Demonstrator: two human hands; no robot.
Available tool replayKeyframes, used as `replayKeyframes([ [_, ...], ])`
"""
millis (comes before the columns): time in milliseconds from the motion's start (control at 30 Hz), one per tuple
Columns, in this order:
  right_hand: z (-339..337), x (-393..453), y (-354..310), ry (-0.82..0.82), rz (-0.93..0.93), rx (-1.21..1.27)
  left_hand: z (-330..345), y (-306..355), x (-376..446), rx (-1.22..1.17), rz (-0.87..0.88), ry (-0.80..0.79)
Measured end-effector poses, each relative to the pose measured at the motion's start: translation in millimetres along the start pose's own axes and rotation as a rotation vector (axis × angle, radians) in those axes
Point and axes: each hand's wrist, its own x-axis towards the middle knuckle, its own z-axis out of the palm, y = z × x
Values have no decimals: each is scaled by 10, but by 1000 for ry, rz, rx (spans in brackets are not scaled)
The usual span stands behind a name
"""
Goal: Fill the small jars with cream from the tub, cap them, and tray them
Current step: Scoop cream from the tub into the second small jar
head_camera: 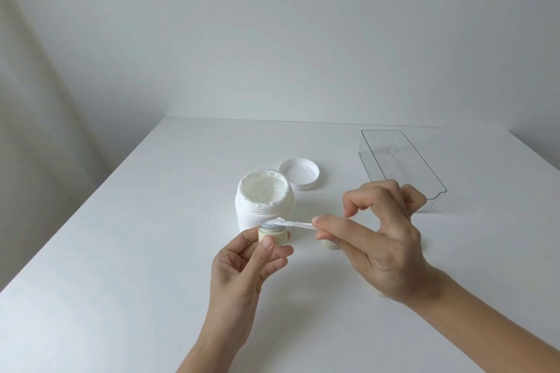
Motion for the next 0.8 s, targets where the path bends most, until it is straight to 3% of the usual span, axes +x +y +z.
replayKeyframes([
  [133,-49,-1,53,44,61,11,1,6,2,-2,4,4],
  [367,25,249,118,58,385,40,-11,-23,14,-6,31,-6],
  [500,250,480,99,-142,450,7,5,-16,4,37,33,-44],
  [800,861,804,56,-622,396,-89,45,7,-7,11,-6,-24],
])
